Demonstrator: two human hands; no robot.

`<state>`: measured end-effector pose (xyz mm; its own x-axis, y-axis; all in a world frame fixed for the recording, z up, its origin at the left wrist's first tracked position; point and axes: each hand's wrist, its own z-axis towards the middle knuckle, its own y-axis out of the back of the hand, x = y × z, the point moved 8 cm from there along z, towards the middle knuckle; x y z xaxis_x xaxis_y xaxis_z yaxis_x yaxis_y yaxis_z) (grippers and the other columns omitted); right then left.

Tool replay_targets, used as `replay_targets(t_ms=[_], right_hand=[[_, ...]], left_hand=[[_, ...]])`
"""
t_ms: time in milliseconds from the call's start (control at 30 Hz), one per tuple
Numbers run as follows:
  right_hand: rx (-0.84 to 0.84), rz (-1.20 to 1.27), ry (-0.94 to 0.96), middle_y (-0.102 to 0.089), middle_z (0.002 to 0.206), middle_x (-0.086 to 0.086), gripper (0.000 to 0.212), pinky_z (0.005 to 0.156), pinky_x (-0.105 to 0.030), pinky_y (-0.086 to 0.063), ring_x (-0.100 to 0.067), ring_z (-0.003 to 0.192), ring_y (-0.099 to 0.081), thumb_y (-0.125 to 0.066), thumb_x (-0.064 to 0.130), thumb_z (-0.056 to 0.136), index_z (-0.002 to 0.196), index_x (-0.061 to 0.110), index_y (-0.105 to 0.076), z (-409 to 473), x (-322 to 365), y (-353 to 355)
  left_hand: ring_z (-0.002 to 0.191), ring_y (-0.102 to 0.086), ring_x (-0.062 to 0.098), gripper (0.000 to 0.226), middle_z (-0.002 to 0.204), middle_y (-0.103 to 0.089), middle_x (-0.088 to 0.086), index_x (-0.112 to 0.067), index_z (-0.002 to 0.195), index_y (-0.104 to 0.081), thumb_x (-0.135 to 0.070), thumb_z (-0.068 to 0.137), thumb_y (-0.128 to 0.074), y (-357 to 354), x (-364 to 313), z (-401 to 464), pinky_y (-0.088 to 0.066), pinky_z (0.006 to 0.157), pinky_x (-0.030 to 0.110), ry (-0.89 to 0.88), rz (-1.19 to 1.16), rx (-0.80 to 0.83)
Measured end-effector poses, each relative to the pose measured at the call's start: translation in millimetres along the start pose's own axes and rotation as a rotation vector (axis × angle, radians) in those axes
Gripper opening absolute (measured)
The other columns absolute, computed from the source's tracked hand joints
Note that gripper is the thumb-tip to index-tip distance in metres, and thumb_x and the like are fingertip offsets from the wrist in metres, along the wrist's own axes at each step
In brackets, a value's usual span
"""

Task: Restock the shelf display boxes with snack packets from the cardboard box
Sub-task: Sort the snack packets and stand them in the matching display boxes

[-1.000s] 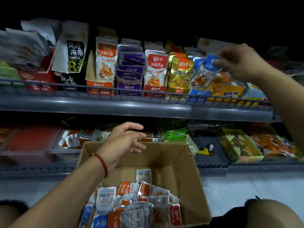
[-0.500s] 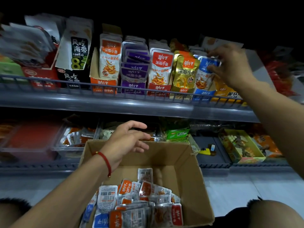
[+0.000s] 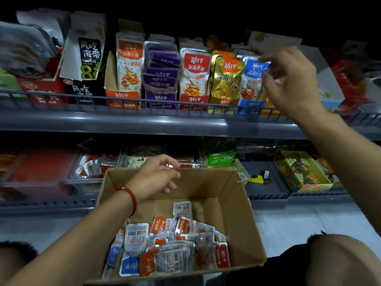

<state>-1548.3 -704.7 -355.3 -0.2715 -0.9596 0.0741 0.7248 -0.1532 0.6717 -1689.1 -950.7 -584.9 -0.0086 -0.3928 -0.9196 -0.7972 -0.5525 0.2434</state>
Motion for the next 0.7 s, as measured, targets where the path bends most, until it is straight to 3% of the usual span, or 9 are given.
replay_targets(t_ms=[100,233,333,400,533,633,700], right_hand=[[0.062,0.121,0.084,-0.061,0.112,-0.010,0.026,0.077,-0.015,-0.047,-0.013,0.087,-0.055,-0.058,0.006,0.095,0.120,0.005,-0.063,-41,40,-8],[0.267,0.252,0.145,-0.059,0.107,0.002,0.033,0.072,-0.035,-0.054,-0.011,0.079,-0.055,-0.057,0.009,0.092,0.125,0.013,-0.062,-105,75,-48],[0.529,0.270,0.195,-0.058,0.120,0.005,0.037,0.067,-0.035,-0.056,-0.001,0.076,-0.050,-0.055,0.015,0.095,0.131,0.023,-0.059,-144,94,-86],[0.610,0.309,0.227,-0.058,0.125,0.007,0.037,0.068,-0.035,-0.054,0.001,0.074,-0.045,-0.055,0.017,0.096,0.131,0.025,-0.059,-156,106,-97],[0.654,0.399,0.231,-0.060,0.118,0.010,0.036,0.065,-0.035,-0.052,-0.005,0.071,-0.054,-0.056,0.018,0.096,0.130,0.027,-0.061,-163,116,-106],[0.699,0.440,0.233,-0.062,0.114,0.010,0.035,0.069,-0.041,-0.054,-0.010,0.078,-0.060,-0.054,0.018,0.096,0.128,0.028,-0.062,-167,119,-112],[0.709,0.453,0.215,-0.064,0.112,0.012,0.034,0.070,-0.037,-0.054,-0.002,0.077,-0.057,-0.055,0.017,0.097,0.127,0.029,-0.064,-166,118,-113]], left_hand=[[0.075,-0.067,0.020,0.015,0.102,-0.070,0.015,-0.018,0.101,-0.063,-0.005,0.094,-0.061,-10,24,6,-0.055,0.067,0.031,0.027,0.206,0.066],[0.082,-0.058,0.006,0.014,0.095,-0.063,-0.005,-0.021,0.105,-0.062,-0.011,0.096,-0.059,-29,65,11,-0.044,0.065,0.011,0.026,0.667,0.287],[0.108,-0.059,0.018,0.030,0.126,-0.061,0.002,-0.020,0.125,-0.060,-0.017,0.095,-0.058,-30,109,10,-0.047,0.085,0.024,0.091,1.039,0.437],[0.122,-0.055,0.023,0.040,0.138,-0.055,0.004,-0.020,0.135,-0.054,-0.020,0.096,-0.057,-23,136,7,-0.045,0.097,0.028,0.145,1.202,0.499],[0.127,-0.055,0.024,0.049,0.145,-0.052,0.008,-0.019,0.142,-0.046,-0.016,0.095,-0.059,-10,168,10,-0.044,0.101,0.028,0.203,1.333,0.535],[0.126,-0.054,0.023,0.047,0.139,-0.055,0.007,-0.017,0.135,-0.054,-0.006,0.089,-0.061,-10,168,18,-0.044,0.096,0.026,0.186,1.388,0.494],[0.121,-0.057,0.022,0.041,0.133,-0.060,0.005,-0.017,0.126,-0.061,-0.004,0.088,-0.060,-13,156,22,-0.045,0.092,0.025,0.175,1.355,0.491]])
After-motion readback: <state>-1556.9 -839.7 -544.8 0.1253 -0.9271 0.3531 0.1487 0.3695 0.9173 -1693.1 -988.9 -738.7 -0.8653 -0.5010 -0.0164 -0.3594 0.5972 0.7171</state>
